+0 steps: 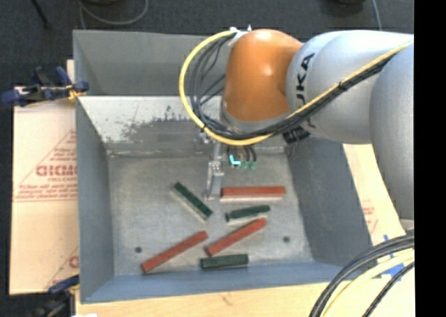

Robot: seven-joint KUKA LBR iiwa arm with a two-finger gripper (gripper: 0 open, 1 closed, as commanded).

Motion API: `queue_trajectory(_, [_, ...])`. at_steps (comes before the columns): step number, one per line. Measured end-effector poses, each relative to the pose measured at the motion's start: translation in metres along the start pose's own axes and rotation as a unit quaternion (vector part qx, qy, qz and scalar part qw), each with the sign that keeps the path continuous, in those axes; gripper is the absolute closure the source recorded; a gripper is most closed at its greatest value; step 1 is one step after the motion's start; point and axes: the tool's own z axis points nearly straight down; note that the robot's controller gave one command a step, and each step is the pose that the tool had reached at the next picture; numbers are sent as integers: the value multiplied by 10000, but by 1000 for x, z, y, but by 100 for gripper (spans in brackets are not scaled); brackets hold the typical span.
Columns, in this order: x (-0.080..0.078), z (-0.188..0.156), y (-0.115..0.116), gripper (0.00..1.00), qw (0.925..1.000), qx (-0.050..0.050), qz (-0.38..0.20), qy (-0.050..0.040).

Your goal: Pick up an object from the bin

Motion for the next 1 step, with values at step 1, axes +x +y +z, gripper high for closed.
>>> queue_trajectory(1, [17, 108, 9, 0, 9998, 12, -198, 3])
